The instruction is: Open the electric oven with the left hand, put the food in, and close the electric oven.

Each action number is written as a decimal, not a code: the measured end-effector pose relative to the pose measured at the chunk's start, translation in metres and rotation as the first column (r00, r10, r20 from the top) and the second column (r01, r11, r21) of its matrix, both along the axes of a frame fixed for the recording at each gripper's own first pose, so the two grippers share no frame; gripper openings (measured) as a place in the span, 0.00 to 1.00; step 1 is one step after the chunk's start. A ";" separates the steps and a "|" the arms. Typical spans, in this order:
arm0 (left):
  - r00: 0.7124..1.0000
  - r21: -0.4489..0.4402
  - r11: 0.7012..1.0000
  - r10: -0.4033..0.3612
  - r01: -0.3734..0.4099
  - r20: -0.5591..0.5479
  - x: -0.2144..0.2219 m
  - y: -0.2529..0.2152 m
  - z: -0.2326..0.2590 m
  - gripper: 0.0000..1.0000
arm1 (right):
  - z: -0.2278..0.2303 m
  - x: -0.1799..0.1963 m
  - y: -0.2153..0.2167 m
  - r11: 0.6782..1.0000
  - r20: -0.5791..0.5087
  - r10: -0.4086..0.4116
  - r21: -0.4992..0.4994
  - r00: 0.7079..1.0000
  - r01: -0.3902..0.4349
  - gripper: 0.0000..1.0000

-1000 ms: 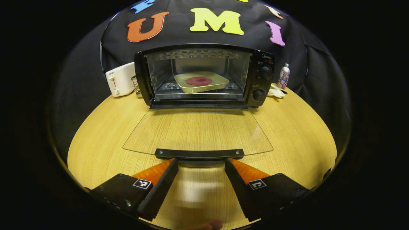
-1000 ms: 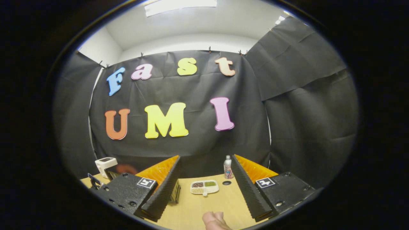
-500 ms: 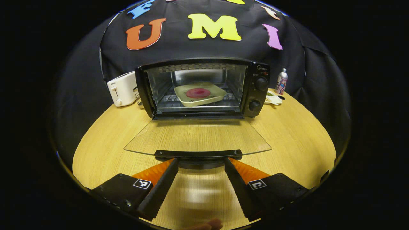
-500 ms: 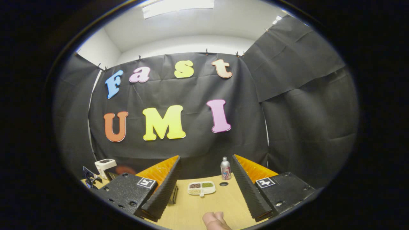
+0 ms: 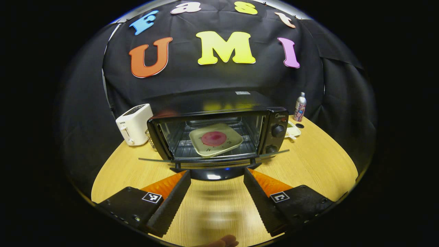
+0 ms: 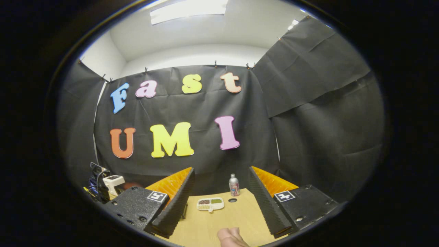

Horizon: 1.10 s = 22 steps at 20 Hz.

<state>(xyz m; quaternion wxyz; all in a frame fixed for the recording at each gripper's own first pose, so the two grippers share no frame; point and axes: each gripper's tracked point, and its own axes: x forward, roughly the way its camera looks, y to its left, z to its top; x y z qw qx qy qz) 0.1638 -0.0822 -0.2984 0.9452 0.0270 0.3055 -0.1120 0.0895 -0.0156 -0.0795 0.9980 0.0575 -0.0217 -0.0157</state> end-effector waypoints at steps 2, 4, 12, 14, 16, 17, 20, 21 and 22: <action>1.000 -0.014 1.000 0.004 -0.004 0.024 0.016 0.000 0.001 0.98 | 0.009 -0.010 -0.001 1.000 0.015 -0.005 -0.005 1.000 0.006 0.96; 1.000 -0.049 0.999 0.017 -0.016 0.017 0.026 -0.001 -0.001 0.98 | 0.014 -0.020 -0.001 1.000 0.027 -0.010 -0.025 1.000 0.010 0.96; 0.992 -0.105 0.994 0.032 -0.019 0.122 0.041 -0.006 0.029 0.99 | 0.036 -0.072 -0.011 0.998 0.070 -0.022 -0.054 0.997 0.026 0.96; 0.987 -0.115 0.993 0.033 -0.015 0.155 0.023 -0.005 0.044 0.98 | 0.039 -0.087 -0.013 0.998 0.072 -0.022 -0.056 0.997 0.027 0.96; 0.980 -0.114 0.993 0.034 -0.012 0.194 0.002 -0.005 0.064 0.98 | 0.041 -0.104 -0.015 0.998 0.067 -0.021 -0.054 0.998 0.025 0.96; 0.974 -0.114 0.993 0.037 -0.011 0.223 -0.008 -0.005 0.077 0.98 | 0.044 -0.113 -0.016 0.998 0.067 -0.020 -0.053 0.998 0.024 0.96; 0.950 -0.085 0.996 0.065 -0.041 0.306 -0.046 0.007 0.119 0.98 | 0.057 -0.142 -0.020 0.998 0.082 -0.013 -0.055 0.997 0.017 0.96; 0.936 -0.068 0.996 0.070 -0.050 0.345 -0.059 0.012 0.137 0.98 | 0.062 -0.153 -0.023 0.998 0.093 -0.017 -0.056 0.996 0.022 0.96; 0.923 -0.057 0.997 0.073 -0.056 0.377 -0.072 0.014 0.156 0.98 | 0.068 -0.164 -0.026 0.998 0.104 -0.021 -0.058 0.994 0.027 0.96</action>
